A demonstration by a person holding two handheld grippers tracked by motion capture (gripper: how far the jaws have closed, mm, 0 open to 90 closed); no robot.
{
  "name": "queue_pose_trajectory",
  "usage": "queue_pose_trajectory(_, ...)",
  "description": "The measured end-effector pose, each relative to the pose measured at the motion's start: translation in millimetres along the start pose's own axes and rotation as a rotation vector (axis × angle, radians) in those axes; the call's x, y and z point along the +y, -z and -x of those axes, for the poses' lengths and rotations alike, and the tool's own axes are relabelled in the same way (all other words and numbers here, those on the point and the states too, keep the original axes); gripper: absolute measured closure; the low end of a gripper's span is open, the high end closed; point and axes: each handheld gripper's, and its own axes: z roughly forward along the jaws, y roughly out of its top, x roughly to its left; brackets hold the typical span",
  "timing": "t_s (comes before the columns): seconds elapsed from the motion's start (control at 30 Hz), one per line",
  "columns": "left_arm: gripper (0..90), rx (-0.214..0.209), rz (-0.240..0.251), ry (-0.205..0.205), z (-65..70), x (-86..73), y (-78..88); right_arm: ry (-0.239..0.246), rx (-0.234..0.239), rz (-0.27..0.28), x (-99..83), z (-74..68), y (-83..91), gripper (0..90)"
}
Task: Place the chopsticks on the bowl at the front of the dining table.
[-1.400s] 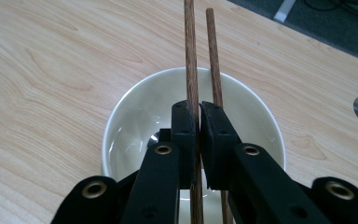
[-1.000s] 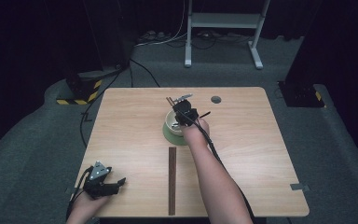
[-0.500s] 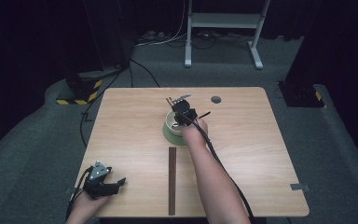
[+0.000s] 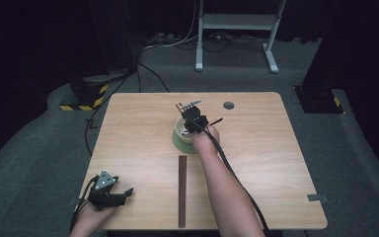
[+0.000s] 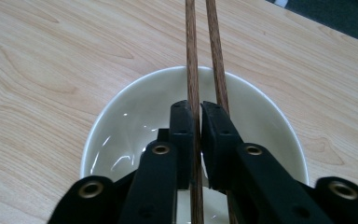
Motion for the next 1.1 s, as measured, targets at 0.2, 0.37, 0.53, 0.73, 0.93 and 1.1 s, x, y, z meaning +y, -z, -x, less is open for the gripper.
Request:
queue_pose_trajectory(0.2, 22.3, 0.0, -0.001, -0.001, -0.1, 0.0, 0.1, 0.009, 0.016, 0.077, 6.3, 5.0, 18.6, 60.8)
queue_pose_trajectory(0.37, 22.3, 0.0, -0.001, -0.002, -0.1, 0.0, 0.1, 0.05, -0.016, 0.04, 3.6, 15.4, 24.0, 52.4)
queue_pose_trajectory(0.53, 22.3, -0.003, -0.001, -0.003, -0.2, 0.0, -0.1, 0.039, 0.016, 0.002, -7.6, 20.0, 19.8, 53.1)
queue_pose_trajectory(0.73, 22.3, -0.001, -0.003, -0.004, -0.2, 0.2, 0.1, 0.046, 0.037, -0.023, -15.6, 17.4, 14.2, 59.0)
queue_pose_trajectory(0.93, 22.3, -0.002, 0.001, -0.001, 0.0, 0.1, -0.3, 0.034, 0.025, -0.042, -17.8, 15.8, 12.5, 66.3)
queue_pose_trajectory(1.1, 22.3, -0.003, 0.0, -0.002, -0.1, 0.0, -0.3, 0.035, 0.034, -0.044, -20.0, 16.5, 11.6, 72.4)
